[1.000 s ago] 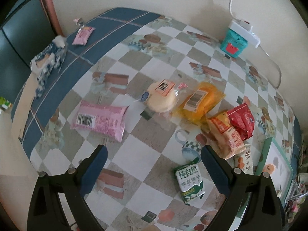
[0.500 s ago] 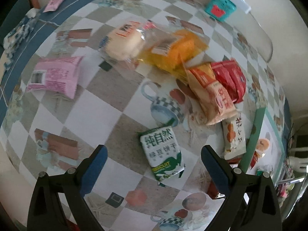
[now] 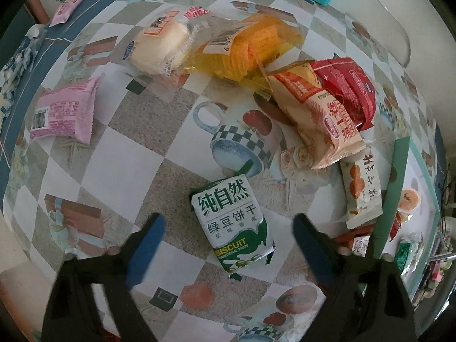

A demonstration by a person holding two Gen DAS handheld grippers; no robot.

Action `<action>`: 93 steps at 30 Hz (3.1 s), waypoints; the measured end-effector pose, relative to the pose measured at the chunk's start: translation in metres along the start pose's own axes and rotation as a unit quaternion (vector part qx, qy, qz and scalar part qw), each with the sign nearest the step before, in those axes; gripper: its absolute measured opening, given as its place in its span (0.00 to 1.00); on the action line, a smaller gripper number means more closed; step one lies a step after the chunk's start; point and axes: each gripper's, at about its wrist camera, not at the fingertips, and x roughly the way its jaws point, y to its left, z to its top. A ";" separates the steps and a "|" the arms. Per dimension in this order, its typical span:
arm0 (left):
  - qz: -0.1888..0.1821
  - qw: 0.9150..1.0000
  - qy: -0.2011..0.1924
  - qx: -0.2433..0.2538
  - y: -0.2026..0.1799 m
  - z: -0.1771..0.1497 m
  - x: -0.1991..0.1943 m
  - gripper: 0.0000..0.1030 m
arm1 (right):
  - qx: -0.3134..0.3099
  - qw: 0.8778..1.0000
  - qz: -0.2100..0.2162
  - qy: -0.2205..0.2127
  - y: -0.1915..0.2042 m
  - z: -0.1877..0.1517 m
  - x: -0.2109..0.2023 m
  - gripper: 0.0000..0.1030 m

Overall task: Organize snacks
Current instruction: 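Grasp the green-white biscuit box with left tool while right tool grasps the red milk-biscuit pack, then carry both biscuit packs over the white tray and lower them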

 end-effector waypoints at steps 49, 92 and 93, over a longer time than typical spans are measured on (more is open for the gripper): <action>0.002 0.998 -0.031 0.050 -0.013 -0.002 -0.018 0.41 | -0.047 0.999 -0.014 -0.002 0.023 -0.005 -0.002 0.41; -0.096 0.948 -0.113 0.283 -0.284 -0.031 -0.028 0.41 | 0.248 0.956 -0.108 -0.114 -0.245 0.033 -0.071 0.41; -0.096 0.947 -0.111 0.286 -0.286 -0.032 -0.024 0.41 | 0.250 0.955 -0.107 -0.114 -0.248 0.033 -0.070 0.41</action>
